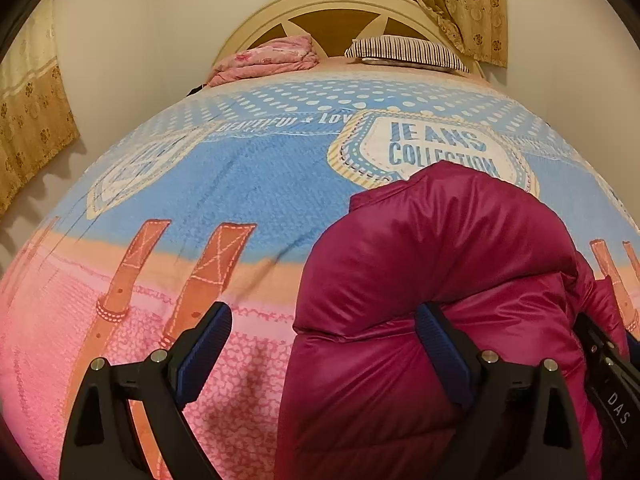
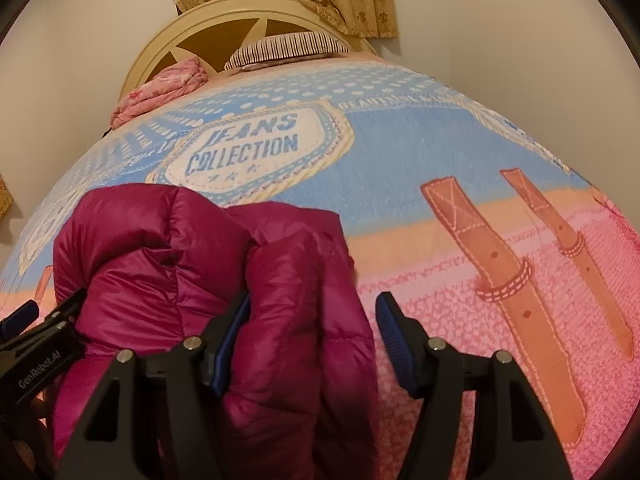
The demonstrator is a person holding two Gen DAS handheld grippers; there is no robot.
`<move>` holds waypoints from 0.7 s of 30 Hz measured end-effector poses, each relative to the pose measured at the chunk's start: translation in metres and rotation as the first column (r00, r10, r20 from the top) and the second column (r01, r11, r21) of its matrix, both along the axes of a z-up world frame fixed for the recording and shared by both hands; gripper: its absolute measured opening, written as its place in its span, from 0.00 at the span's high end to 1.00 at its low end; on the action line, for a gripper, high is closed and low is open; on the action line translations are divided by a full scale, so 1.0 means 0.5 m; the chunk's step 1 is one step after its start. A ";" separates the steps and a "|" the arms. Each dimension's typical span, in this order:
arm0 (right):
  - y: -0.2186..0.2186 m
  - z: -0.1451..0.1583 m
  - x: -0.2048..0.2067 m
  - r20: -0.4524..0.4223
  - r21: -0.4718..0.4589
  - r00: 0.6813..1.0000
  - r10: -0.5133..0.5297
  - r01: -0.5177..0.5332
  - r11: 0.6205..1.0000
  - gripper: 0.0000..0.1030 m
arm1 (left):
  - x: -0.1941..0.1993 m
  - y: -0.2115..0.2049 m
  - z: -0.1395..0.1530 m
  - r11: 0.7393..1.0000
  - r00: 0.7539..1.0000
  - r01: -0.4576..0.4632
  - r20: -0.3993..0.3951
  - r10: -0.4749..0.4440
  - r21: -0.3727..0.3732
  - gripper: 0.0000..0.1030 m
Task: Fold large clothes
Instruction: 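Fold the lifted bundle over onto the jacket with the left gripper, then grasp the folded magenta jacket bundle with the left gripper while the right gripper grasps it too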
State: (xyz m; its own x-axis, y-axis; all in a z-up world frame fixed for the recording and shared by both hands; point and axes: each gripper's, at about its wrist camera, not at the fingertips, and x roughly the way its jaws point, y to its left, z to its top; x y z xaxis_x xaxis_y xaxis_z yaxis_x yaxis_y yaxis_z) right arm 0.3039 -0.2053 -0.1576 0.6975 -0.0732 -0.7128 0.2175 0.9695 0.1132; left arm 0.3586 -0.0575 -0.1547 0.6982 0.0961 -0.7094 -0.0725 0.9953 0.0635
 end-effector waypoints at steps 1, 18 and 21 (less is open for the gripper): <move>-0.002 -0.004 0.000 -0.002 0.002 1.000 0.000 0.000 1.000 0.37 | 0.000 -0.001 -0.001 1.000 1.000 -0.001 0.000 0.001 0.000 0.08; -0.009 -0.030 0.010 -0.032 0.023 0.999 -0.006 0.007 1.000 0.37 | 0.005 -0.005 -0.016 1.000 1.000 -0.004 -0.018 0.004 0.009 0.06; -0.008 -0.032 0.012 -0.037 0.022 0.999 -0.006 0.007 1.000 0.36 | 0.005 -0.006 -0.016 1.000 1.000 -0.003 -0.019 0.003 0.009 0.06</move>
